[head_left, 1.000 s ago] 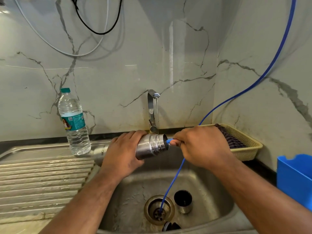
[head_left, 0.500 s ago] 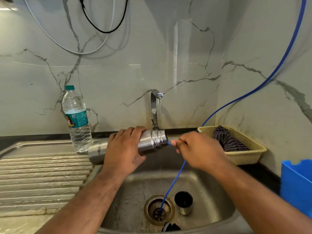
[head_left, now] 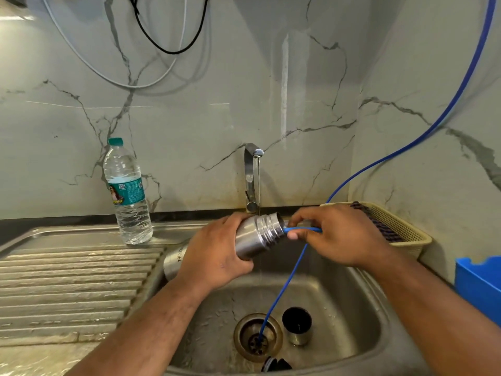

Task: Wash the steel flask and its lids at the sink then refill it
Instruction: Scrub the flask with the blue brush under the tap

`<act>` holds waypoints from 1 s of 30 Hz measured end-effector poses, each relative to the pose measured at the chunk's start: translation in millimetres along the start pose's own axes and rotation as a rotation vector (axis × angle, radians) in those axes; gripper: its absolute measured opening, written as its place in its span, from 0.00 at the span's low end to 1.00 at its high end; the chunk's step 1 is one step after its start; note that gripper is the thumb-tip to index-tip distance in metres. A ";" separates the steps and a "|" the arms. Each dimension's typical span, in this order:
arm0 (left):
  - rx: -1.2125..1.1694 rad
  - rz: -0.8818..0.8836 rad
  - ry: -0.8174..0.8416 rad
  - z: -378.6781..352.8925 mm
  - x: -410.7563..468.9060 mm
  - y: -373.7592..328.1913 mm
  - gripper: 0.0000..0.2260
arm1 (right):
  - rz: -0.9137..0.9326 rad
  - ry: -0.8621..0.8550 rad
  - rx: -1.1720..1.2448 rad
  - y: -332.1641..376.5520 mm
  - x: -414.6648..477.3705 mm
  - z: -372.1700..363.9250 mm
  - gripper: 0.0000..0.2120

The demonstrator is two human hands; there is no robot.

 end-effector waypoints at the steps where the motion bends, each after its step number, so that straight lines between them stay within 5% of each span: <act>1: 0.037 -0.003 -0.004 -2.5 -0.8 0.5 0.38 | 0.019 0.023 -0.107 6.6 1.5 -3.9 0.16; 3: 0.119 -0.037 0.013 -9.1 -2.1 0.9 0.38 | 0.048 0.121 -0.191 16.7 3.6 -15.7 0.15; 6: 0.194 -0.145 0.026 -11.8 -1.8 -3.3 0.39 | 0.031 0.340 0.105 16.0 -3.0 -30.2 0.15; 10: 0.208 -0.172 -0.011 -5.9 1.4 -7.9 0.39 | -0.034 0.311 0.407 1.1 -8.3 -34.4 0.15; 19: 0.073 0.037 0.078 -9.2 1.3 21.8 0.39 | 0.294 -0.137 -0.214 31.9 5.7 4.6 0.08; 23: 0.081 0.004 0.038 -7.5 0.8 18.0 0.40 | 0.181 -0.025 -0.185 26.9 3.6 -3.2 0.11; 26: 0.146 -0.041 -0.060 2.2 3.5 15.5 0.40 | 0.039 0.102 0.009 12.2 3.3 -17.7 0.08; 30: 0.177 -0.150 -0.123 9.9 4.5 10.4 0.39 | -0.285 0.327 0.793 0.2 -11.7 -59.4 0.16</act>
Point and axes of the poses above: each hand's wrist, its own x-axis towards the middle knuckle, its own z-axis out of the back of the hand, y = z × x, the point moved 9 cm from there along x, towards the middle knuckle, and after that the axes turned 10 degrees about z, right-handed, at the moved point
